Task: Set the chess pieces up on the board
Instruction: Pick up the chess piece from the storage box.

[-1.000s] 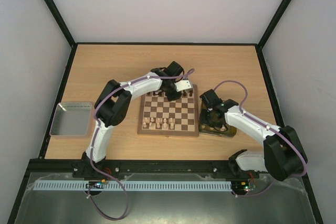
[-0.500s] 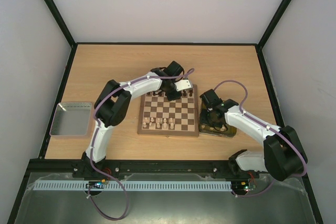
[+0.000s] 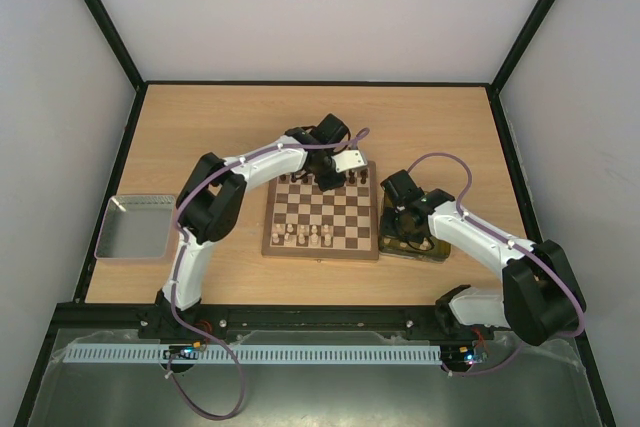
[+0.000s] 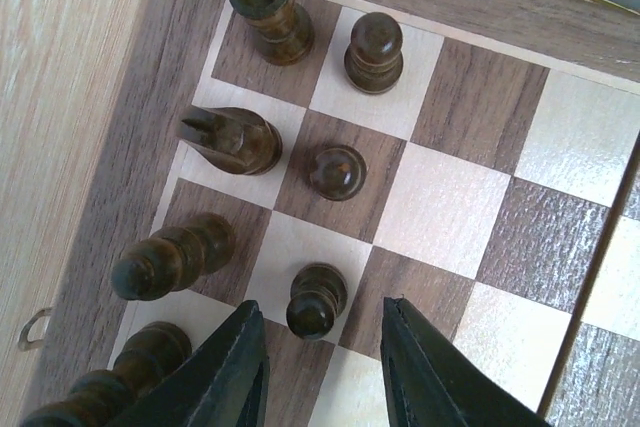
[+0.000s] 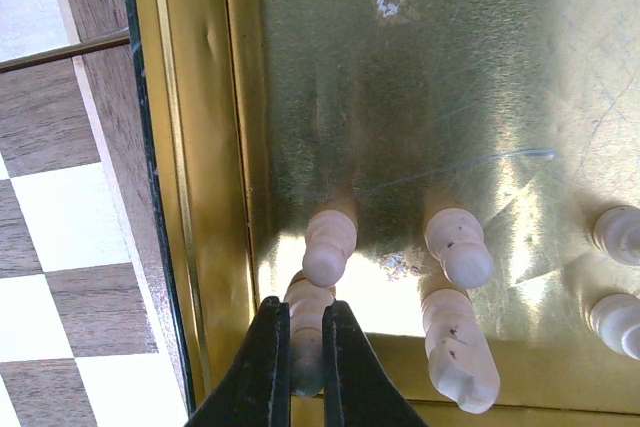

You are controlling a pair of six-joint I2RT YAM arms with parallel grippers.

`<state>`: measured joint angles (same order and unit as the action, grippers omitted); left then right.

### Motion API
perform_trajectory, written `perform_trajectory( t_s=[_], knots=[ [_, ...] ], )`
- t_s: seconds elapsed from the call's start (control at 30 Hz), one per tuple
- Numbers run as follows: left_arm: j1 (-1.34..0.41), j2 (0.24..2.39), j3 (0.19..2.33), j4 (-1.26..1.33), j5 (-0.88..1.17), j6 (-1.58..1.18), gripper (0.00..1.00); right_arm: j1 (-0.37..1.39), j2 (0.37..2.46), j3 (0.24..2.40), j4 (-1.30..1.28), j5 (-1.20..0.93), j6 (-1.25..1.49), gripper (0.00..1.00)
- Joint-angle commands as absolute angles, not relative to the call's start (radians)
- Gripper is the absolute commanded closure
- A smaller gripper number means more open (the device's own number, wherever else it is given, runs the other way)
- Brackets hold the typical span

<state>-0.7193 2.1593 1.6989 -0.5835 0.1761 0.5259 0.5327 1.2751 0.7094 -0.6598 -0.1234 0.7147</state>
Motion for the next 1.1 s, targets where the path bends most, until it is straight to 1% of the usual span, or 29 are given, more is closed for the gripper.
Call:
perform_trajectory(
  t_s=[0.0,0.27,0.43,0.6,0.73,1.07],
  knots=[
    [-0.726,2.107,1.718,-0.618,0.182,0.518,0.66,0.54,1.267,0.71,-0.685,-0.111,0.713,0.98],
    [-0.727,2.081,1.723,-0.627,0.177,0.518,0.66,0.54,1.26,0.709,-0.686,-0.109,0.715,0.98],
    [-0.726,2.046,1.716,-0.629,0.158,0.524,0.58,0.54,1.259,0.718,-0.696,-0.105,0.713,0.98],
    [-0.724,1.997,1.694,-0.633,0.158,0.525,0.54,0.54,1.242,0.753,-0.738,-0.077,0.709,0.98],
    [-0.72,1.929,1.657,-0.645,0.174,0.524,0.49,0.54,1.225,0.799,-0.788,-0.049,0.7,0.98],
    [-0.65,1.713,1.475,-0.614,0.215,0.518,0.44,0.541,1.197,0.926,-0.897,-0.021,0.69,0.98]
  ],
)
